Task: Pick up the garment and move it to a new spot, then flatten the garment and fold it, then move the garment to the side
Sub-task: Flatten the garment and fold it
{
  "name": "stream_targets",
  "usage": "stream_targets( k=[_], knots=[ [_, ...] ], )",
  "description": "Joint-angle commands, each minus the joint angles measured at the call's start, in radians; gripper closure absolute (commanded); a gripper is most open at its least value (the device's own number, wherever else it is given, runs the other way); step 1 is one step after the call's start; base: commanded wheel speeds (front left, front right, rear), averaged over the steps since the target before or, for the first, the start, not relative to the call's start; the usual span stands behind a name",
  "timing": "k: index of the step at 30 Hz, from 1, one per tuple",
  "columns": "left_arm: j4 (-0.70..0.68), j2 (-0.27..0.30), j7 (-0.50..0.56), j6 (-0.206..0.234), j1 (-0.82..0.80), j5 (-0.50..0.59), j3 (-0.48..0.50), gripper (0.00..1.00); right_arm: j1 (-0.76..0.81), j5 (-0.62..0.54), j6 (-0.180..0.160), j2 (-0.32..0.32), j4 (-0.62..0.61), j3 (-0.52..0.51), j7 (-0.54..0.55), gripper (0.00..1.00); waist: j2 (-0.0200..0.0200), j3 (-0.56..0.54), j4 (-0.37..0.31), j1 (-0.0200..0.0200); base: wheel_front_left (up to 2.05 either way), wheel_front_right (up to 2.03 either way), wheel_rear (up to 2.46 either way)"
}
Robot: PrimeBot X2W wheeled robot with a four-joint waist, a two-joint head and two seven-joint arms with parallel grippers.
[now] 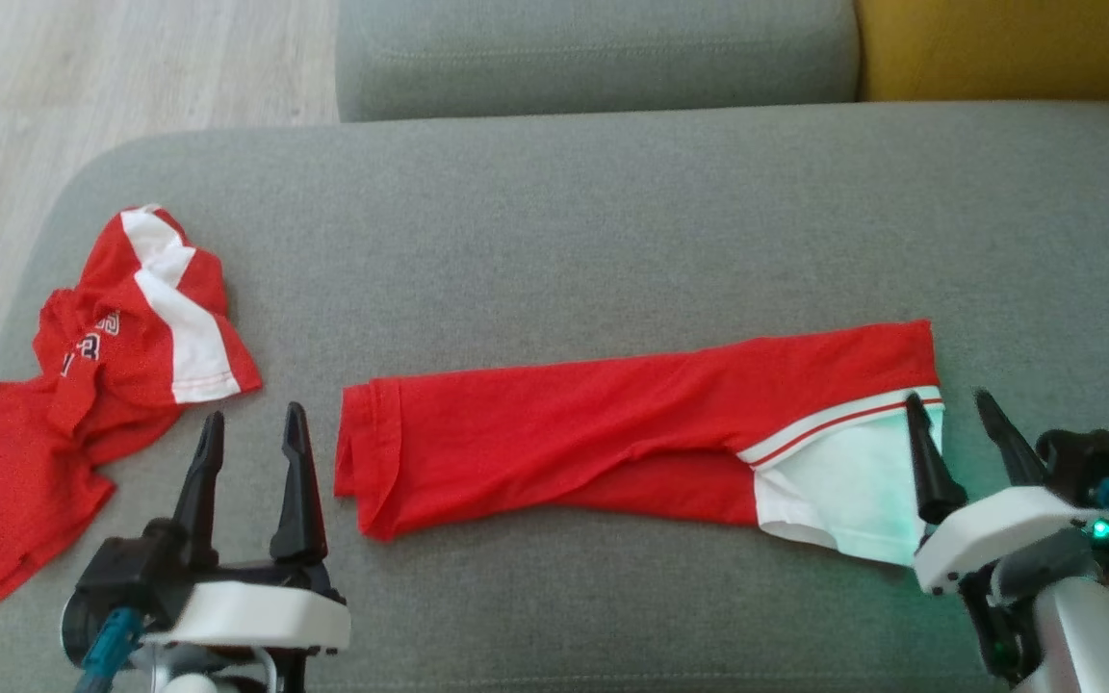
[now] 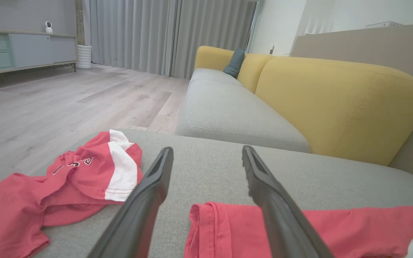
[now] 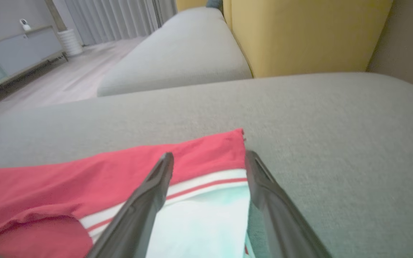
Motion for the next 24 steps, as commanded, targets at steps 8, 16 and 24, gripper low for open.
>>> stream_targets(
  k=[8,16,24],
  knots=[
    [0.011,-0.008,-0.012,-0.033,-0.074,0.011,0.031,0.00,-0.136,-0.029,-0.001,0.053,0.123,-0.149,0.197,0.00,0.0000,0.052,0.024,0.0000,0.00,0.00,0.00],
    [0.020,-0.008,-0.012,-0.035,-0.088,0.009,0.027,0.00,-0.150,-0.030,-0.001,0.073,0.166,-0.203,0.337,0.00,0.0000,0.073,0.037,0.0000,0.00,0.00,0.00],
    [0.023,-0.008,-0.012,-0.037,-0.098,0.015,0.023,0.00,-0.132,0.000,-0.001,0.079,0.151,-0.160,0.405,0.00,0.0000,0.079,0.026,0.0000,0.00,0.00,0.00]
  ],
)
